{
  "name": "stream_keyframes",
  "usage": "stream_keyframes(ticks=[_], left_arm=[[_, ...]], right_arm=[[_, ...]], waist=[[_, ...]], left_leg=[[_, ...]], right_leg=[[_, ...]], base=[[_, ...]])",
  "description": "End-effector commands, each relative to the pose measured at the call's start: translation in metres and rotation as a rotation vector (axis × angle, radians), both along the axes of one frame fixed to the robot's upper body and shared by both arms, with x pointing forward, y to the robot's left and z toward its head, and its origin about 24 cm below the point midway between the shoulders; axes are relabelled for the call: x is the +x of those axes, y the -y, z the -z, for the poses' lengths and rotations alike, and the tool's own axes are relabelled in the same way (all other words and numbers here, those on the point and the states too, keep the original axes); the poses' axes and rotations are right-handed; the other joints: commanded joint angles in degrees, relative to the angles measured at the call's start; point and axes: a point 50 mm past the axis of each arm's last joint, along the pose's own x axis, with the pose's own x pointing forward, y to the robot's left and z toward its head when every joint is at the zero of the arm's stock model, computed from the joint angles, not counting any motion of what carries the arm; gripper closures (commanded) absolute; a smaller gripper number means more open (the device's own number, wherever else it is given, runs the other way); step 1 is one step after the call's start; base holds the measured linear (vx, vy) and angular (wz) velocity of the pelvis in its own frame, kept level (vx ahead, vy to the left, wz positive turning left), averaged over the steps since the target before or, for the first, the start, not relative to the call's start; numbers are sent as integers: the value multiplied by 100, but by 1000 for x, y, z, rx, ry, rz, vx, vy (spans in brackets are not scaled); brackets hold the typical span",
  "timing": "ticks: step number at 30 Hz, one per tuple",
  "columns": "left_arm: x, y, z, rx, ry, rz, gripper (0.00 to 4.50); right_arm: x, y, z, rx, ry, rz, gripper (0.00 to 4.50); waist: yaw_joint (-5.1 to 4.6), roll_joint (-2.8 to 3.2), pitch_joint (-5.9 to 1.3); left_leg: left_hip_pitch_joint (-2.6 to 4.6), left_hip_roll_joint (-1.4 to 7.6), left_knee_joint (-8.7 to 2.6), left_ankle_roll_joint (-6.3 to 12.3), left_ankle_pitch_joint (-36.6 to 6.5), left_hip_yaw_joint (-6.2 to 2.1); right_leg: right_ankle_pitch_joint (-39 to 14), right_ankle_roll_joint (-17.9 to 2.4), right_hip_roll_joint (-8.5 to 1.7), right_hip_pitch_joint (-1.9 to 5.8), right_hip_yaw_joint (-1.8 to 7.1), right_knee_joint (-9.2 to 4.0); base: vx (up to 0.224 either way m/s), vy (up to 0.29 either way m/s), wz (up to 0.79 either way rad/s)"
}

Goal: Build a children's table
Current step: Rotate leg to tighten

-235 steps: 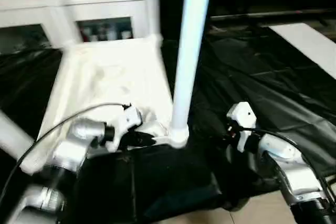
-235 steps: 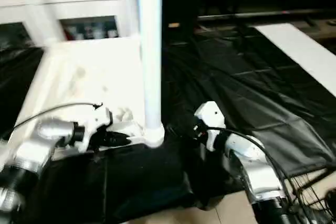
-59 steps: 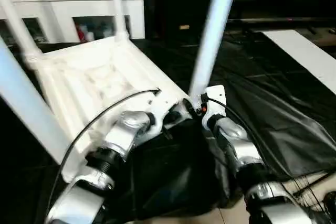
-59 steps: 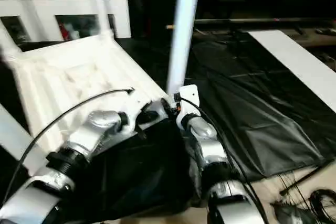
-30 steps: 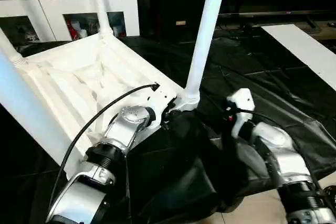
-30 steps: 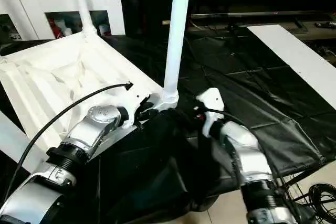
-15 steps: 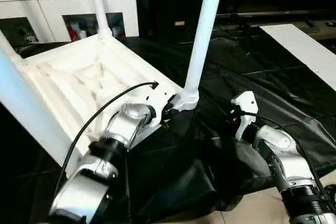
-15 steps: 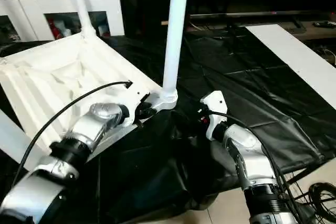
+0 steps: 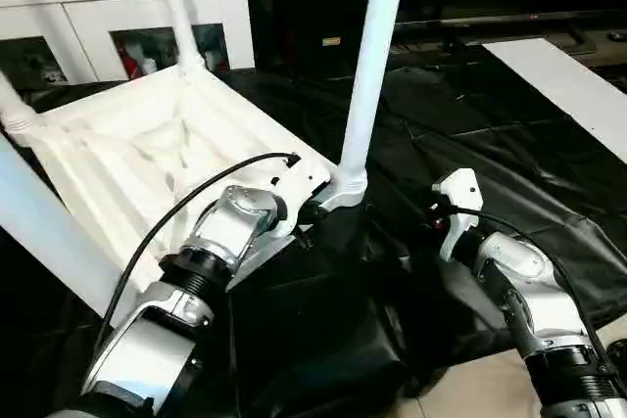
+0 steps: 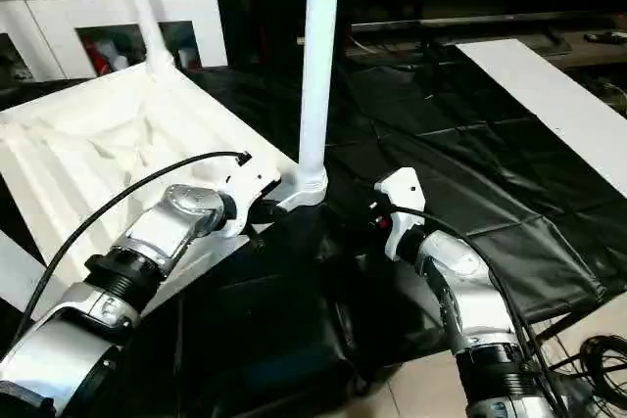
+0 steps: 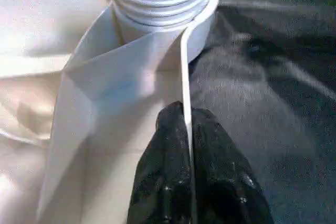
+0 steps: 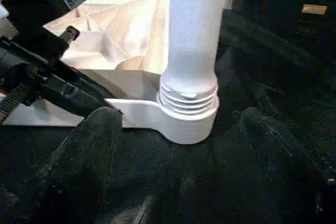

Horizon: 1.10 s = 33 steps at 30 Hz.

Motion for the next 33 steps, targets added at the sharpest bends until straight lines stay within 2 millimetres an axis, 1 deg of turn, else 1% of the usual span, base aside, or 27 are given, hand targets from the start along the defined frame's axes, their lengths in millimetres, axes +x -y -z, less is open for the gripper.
stream_keyframes(ticks=[1,3,5,6,8,9,10,11,12,13,14,15,16,17,18,19,20,21,22,24,25,27,30,31,32,33], left_arm=[[-12,-12,26,61,-122,-11,449],[-13,-11,26,51,-123,-2,449],[-15,-10,26,36,-124,16,449],[-16,-10,25,23,-121,30,449],[-18,-9,25,10,-124,46,449],[-20,-10,24,5,-127,65,449],[-25,-10,24,-19,-125,116,449],[-28,-11,24,-28,-133,129,449],[-32,-12,24,-44,-129,165,449],[-38,-15,24,-64,-126,204,449],[-39,-16,24,-68,-126,211,449],[-42,-18,24,-81,-123,232,449],[-49,-21,23,-104,-113,287,449],[-53,-22,21,-117,-101,327,449],[-57,-23,20,-133,-84,367,449],[-60,-25,19,-153,-83,376,449],[-62,-26,19,-166,-84,379,449],[-64,-28,20,-162,-67,373,449],[-65,-29,20,-158,-58,370,449],[-66,-34,22,-142,-20,350,449],[-66,-35,22,-138,-7,345,449],[-66,-39,23,-113,5,342,449],[-67,-43,26,-93,-4,336,449],[-66,-44,26,-89,-1,332,449],[-66,-44,25,-91,-5,330,449],[-65,-45,25,-87,-2,324,449]], right_arm=[[-2,4,-3,1,10,6,54],[-2,4,-2,-3,7,3,54],[-2,3,-2,-6,5,0,54],[-2,2,-2,-6,5,-1,54],[-2,2,-1,-6,4,-3,54],[-1,1,-1,-7,2,-7,54],[-2,-1,1,-12,1,-17,54],[-2,-1,1,-13,0,-24,54],[-3,-2,2,-16,1,-32,54],[-4,-3,2,-20,3,-47,54],[-4,-3,2,-20,4,-51,54],[-5,-3,2,-23,5,-63,54],[-6,-4,2,-23,4,-89,54],[-7,-5,1,-18,1,-111,54],[-8,-6,1,-14,-2,-130,54],[-9,-7,1,-16,-5,-157,54],[-10,-8,1,-17,-7,-173,54],[-11,-10,3,-27,-13,-207,54],[-12,-11,4,-32,-16,-224,54],[-13,-15,7,-47,-27,-274,54],[-14,-16,7,-52,-28,-284,54],[-14,-18,8,-50,-34,-304,54],[-14,-18,10,-67,-35,-316,54],[-14,-18,10,-73,-34,-316,54],[-14,-18,10,-73,-34,-315,54],[-14,-18,10,-71,-33,-315,54]], waist=[[35,-37,-264],[36,-42,-267],[38,-30,-280],[32,-46,-282],[42,-34,-301],[47,-33,-310],[50,-26,-307],[43,-32,-310],[47,-24,-302],[40,-36,-301],[44,-26,-301],[33,-32,-286],[29,-89,-280],[50,-54,-281],[44,-68,-274],[40,-110,-276],[54,-84,-275],[58,-87,-276],[66,-88,-273],[59,-128,-269],[71,-109,-277],[73,-113,-282],[85,-105,-291],[79,-111,-289],[82,-112,-289],[89,-99,-292]], left_leg=[[118,249,-398,127,-1739,-113],[112,256,-405,109,-1709,-119],[105,258,-404,113,-1627,-123],[93,254,-399,141,-1559,-120],[92,252,-380,205,-1374,-117],[87,250,-366,266,-1237,-113],[89,242,-356,325,-1156,-105],[78,245,-353,346,-1136,-103],[85,250,-357,375,-1151,-100],[86,251,-358,381,-1188,-95],[90,260,-361,379,-1209,-100],[94,258,-374,361,-1303,-92],[90,267,-382,354,-1378,-91],[99,270,-384,332,-1410,-101],[94,281,-397,308,-1448,-104],[98,283,-395,289,-1458,-93],[105,288,-402,274,-1453,-101],[119,292,-400,275,-1457,-91],[112,291,-403,269,-1447,-85],[96,279,-396,294,-1419,-80],[100,281,-390,295,-1405,-88],[102,277,-381,314,-1328,-84],[104,273,-367,348,-1155,-77],[102,265,-360,354,-1129,-71],[102,261,-358,353,-1133,-70],[106,261,-356,352,-1135,-73]], right_leg=[[-1291,-1269,-226,146,107,-484],[-1267,-1248,-224,149,106,-476],[-1105,-1262,-224,159,103,-455],[-973,-1282,-220,167,100,-443],[-662,-1342,-223,183,99,-410],[-437,-1393,-224,195,96,-390],[-322,-1433,-220,192,94,-385],[-277,-1448,-223,206,93,-376],[-325,-1466,-231,201,92,-386],[-446,-1456,-230,199,94,-393],[-496,-1454,-236,198,95,-391],[-697,-1416,-224,181,98,-410],[-936,-1362,-235,181,103,-420],[-1047,-1333,-246,172,104,-420],[-1206,-1266,-247,165,110,-428],[-1239,-1221,-235,152,111,-431],[-1248,-1211,-241,150,114,-419],[-1201,-1210,-227,129,113,-418],[-1161,-1192,-226,131,116,-412],[-1170,-1149,-229,134,116,-410],[-1213,-1122,-244,138,118,-410],[-1106,-1114,-232,133,122,-397],[-897,-1147,-230,141,120,-371],[-850,-1172,-224,141,119,-369],[-857,-1178,-224,143,118,-368],[-872,-1185,-229,144,119,-367]], base=[[0,0,0],[0,0,0],[0,0,0],[0,0,0],[0,0,0],[0,0,0],[0,0,0],[0,0,0],[0,0,0],[0,0,0],[0,0,0],[0,0,0],[0,0,0],[0,0,0],[0,0,0],[0,0,0],[0,0,0],[0,0,0],[0,0,0],[0,0,0],[0,0,0],[0,0,0],[0,0,0],[0,0,0],[0,0,0],[0,0,0]])
